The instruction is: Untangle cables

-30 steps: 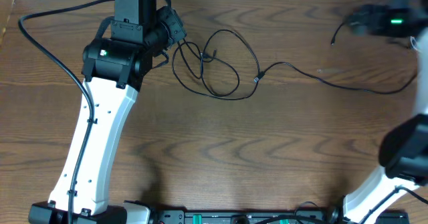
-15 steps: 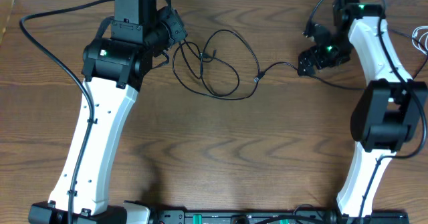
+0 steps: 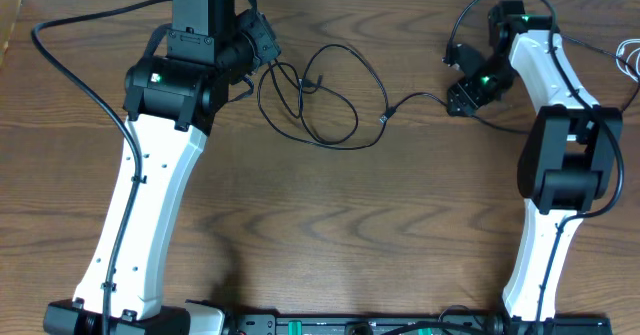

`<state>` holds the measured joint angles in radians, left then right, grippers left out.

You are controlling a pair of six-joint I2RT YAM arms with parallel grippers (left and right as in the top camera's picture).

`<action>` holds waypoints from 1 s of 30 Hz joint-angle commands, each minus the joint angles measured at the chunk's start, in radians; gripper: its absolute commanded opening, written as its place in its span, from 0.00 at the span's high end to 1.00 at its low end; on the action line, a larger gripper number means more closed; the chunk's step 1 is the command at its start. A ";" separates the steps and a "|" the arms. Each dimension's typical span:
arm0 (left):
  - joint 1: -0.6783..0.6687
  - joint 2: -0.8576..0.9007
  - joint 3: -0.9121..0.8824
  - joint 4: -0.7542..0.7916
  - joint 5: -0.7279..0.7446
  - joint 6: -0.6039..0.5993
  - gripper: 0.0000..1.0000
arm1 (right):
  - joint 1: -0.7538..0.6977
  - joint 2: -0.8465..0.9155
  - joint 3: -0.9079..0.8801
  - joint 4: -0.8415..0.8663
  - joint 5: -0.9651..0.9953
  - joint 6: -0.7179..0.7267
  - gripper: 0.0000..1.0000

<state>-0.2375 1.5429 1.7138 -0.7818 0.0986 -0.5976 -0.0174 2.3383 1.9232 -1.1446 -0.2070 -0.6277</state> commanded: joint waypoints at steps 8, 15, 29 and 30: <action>0.003 0.019 0.020 0.019 -0.006 0.017 0.92 | -0.008 0.037 -0.024 0.000 0.020 -0.017 0.45; 0.003 0.024 0.020 0.021 -0.006 0.017 0.92 | -0.008 0.037 -0.116 0.036 0.021 -0.015 0.78; 0.003 0.025 0.020 0.024 -0.006 0.017 0.92 | -0.145 -0.002 0.335 -0.071 0.133 0.518 0.99; 0.003 0.025 0.020 0.024 -0.006 0.017 0.92 | -0.165 -0.006 0.378 -0.083 0.133 0.547 0.99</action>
<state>-0.2375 1.5589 1.7138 -0.7589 0.0986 -0.5976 -0.1089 2.3741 2.1509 -1.2087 -0.1001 -0.2584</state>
